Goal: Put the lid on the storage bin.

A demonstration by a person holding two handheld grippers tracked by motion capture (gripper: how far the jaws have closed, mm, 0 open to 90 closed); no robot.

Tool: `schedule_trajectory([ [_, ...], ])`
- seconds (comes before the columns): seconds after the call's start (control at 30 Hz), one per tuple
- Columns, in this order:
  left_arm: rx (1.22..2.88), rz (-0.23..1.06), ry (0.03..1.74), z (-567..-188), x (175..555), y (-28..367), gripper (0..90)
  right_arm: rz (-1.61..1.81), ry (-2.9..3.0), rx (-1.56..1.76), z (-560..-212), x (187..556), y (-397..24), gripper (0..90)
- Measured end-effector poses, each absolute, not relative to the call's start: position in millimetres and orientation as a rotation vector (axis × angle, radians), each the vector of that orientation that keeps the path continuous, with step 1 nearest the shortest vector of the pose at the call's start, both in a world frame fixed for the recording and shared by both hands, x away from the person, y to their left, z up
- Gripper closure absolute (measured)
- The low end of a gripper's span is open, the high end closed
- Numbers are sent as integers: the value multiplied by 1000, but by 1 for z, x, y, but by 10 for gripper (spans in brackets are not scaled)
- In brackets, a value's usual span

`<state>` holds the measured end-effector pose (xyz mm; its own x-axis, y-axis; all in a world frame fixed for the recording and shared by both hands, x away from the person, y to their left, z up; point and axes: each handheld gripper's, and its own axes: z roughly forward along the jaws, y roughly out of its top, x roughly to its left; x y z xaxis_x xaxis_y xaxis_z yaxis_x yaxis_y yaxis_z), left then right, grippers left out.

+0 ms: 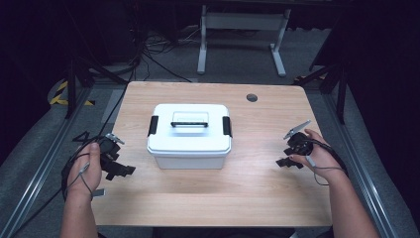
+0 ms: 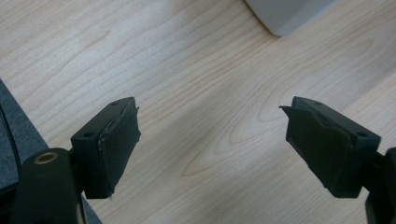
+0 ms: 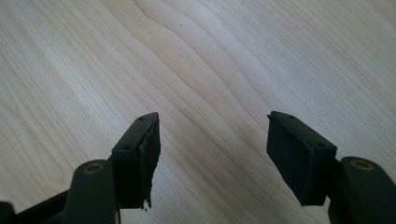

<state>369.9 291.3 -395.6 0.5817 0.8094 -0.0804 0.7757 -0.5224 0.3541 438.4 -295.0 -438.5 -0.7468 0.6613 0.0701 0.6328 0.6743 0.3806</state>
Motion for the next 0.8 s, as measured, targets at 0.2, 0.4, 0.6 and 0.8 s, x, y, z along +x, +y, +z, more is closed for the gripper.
schedule_trajectory([
  [0.2,2504,97,1303,-404,373,286,181,531,2831,1042,-450,439,-279,338],
  [0.4,2555,74,1318,-411,374,282,180,487,2817,1022,-451,437,-276,302],
  [0.6,2619,40,1328,-420,376,275,184,465,2810,1022,-452,436,-275,264],
  [0.8,2620,13,1325,-419,378,271,180,475,2798,1033,-453,435,-277,249],
])
